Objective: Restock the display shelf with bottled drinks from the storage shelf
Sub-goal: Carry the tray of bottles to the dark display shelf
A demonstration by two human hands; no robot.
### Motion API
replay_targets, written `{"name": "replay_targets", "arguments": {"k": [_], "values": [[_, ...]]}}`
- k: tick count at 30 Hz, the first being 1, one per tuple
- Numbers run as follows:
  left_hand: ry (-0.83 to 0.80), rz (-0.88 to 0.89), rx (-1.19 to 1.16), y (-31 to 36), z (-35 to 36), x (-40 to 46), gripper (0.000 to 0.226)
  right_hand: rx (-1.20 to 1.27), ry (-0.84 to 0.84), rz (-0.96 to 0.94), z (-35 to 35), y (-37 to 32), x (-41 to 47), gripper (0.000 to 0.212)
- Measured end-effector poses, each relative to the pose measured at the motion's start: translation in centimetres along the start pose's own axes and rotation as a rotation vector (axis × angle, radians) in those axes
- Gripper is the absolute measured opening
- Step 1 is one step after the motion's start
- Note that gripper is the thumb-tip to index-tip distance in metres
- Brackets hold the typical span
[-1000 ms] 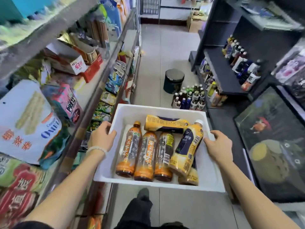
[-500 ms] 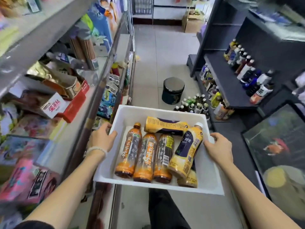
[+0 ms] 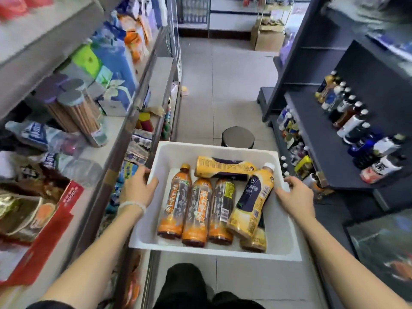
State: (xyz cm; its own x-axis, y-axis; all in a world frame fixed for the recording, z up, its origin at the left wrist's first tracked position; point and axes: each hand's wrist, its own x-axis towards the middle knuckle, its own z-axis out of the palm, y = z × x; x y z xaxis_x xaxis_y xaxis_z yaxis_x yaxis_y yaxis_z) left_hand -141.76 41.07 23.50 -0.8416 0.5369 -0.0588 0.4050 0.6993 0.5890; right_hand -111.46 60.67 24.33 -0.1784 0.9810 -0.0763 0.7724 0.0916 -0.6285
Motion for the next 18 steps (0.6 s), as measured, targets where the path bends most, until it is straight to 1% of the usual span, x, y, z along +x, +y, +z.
{"name": "replay_targets", "arguments": {"k": [8, 13, 18], "values": [[-0.043, 0.005, -0.005, 4.1, 3.3, 14.2, 0.014, -0.012, -0.010, 0.018, 4.2, -5.1, 13.8, 0.034], [-0.047, 0.023, -0.044, 7.1, 4.9, 24.8, 0.010, -0.006, -0.009, 0.015, 7.4, -9.6, 22.7, 0.037], [-0.042, 0.043, -0.074, 10.4, 5.1, 33.8, 0.013, -0.007, 0.003, 0.040, 9.4, -13.8, 30.7, 0.044]]}}
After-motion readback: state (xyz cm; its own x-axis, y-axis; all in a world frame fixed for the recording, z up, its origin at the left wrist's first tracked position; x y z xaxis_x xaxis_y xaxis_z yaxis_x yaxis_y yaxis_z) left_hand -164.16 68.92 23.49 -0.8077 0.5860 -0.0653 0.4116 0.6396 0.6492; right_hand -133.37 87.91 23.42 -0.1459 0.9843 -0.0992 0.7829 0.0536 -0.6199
